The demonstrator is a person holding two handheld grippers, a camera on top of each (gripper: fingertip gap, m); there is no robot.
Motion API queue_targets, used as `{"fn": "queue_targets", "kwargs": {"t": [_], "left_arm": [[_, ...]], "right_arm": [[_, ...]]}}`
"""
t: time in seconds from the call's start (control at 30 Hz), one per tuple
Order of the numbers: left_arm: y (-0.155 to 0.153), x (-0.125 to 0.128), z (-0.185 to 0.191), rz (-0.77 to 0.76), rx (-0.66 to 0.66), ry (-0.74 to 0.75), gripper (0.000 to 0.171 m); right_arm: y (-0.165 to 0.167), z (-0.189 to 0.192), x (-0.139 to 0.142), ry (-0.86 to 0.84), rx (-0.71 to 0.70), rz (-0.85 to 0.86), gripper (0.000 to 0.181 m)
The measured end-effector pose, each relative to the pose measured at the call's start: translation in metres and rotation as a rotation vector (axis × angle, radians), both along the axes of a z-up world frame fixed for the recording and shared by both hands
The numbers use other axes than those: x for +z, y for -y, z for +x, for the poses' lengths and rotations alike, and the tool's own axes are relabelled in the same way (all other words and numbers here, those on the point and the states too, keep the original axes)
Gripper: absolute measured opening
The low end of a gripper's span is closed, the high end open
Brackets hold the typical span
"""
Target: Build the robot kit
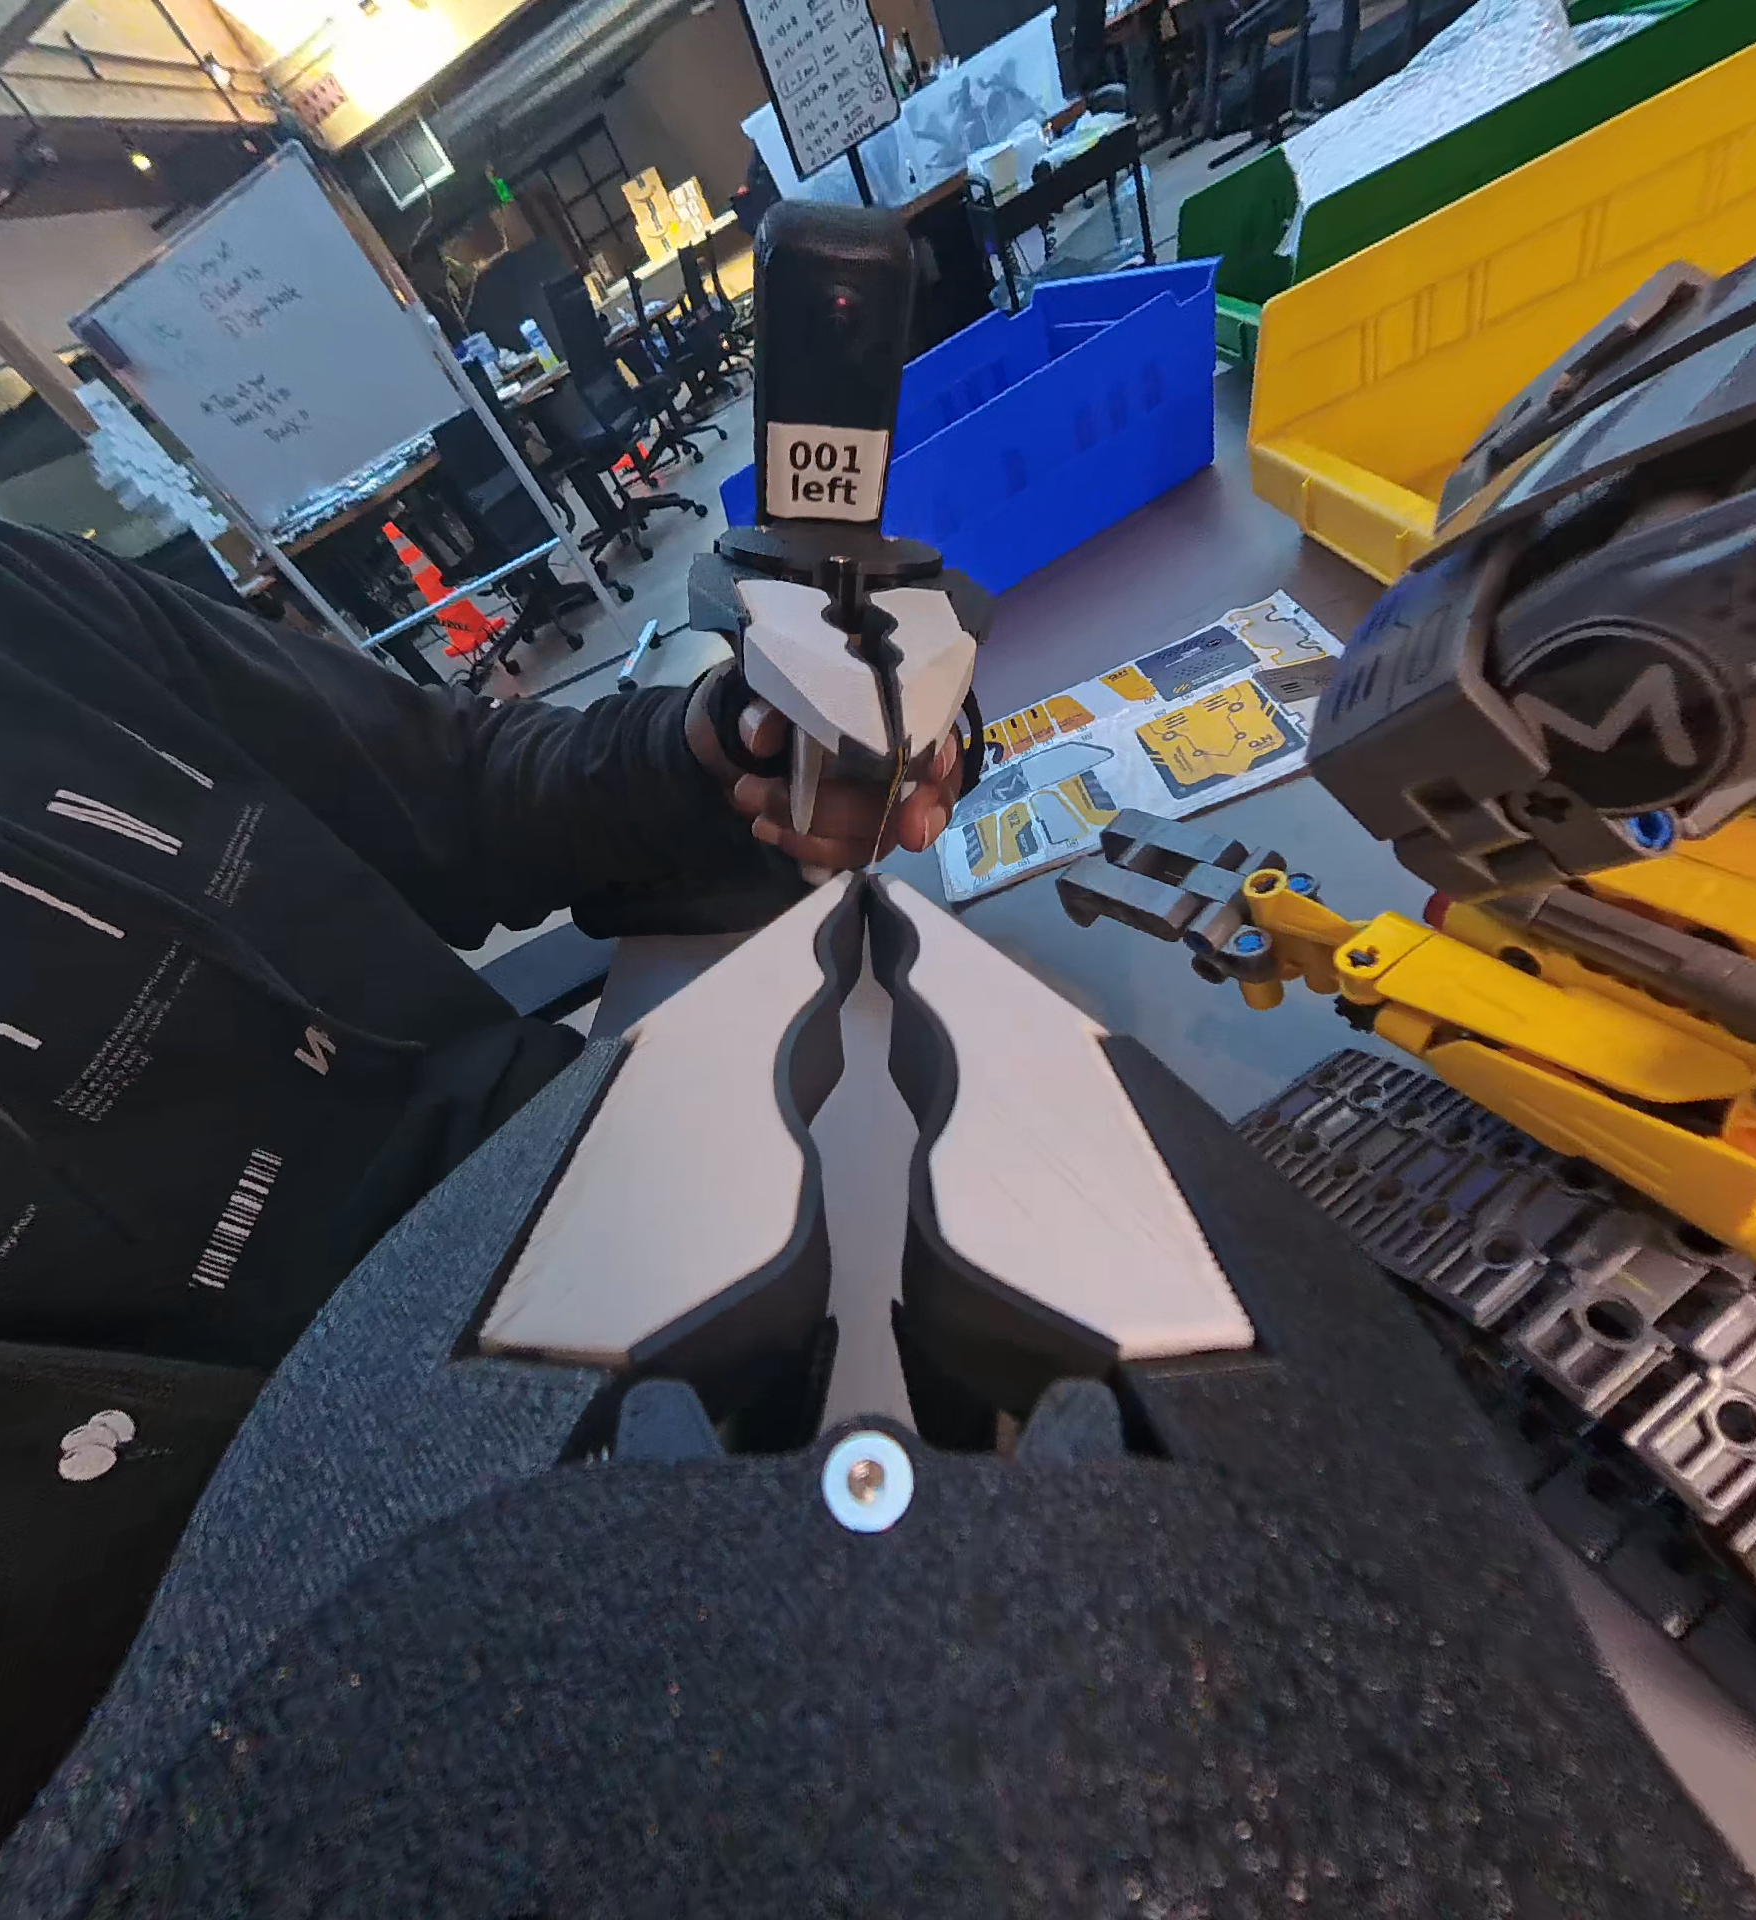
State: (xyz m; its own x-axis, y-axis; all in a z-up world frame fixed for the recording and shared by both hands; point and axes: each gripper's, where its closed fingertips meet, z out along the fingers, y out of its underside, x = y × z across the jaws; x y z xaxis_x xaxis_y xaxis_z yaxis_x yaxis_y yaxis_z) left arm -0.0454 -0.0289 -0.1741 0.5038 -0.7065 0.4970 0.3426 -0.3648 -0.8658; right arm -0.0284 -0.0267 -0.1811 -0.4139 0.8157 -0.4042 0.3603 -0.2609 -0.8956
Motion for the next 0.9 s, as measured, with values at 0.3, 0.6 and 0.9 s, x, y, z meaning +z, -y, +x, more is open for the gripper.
{"fn": "queue_targets", "kwargs": {"t": [0.3,0.6,0.9], "left_arm": [[-0.006,0.013,-0.014,0.001,0.072,0.160,0.000],[-0.003,0.016,-0.013,0.010,0.057,0.175,0.000],[-0.002,0.015,-0.011,0.010,0.050,0.166,0.000]], "right_arm": [[-0.004,-0.006,0.009,-0.087,-0.032,-0.046,0.011],[-0.015,-0.013,0.011,-0.129,-0.108,-0.035,0.018],[-0.013,-0.016,0.007,-0.122,-0.109,-0.025,0.009]]}}
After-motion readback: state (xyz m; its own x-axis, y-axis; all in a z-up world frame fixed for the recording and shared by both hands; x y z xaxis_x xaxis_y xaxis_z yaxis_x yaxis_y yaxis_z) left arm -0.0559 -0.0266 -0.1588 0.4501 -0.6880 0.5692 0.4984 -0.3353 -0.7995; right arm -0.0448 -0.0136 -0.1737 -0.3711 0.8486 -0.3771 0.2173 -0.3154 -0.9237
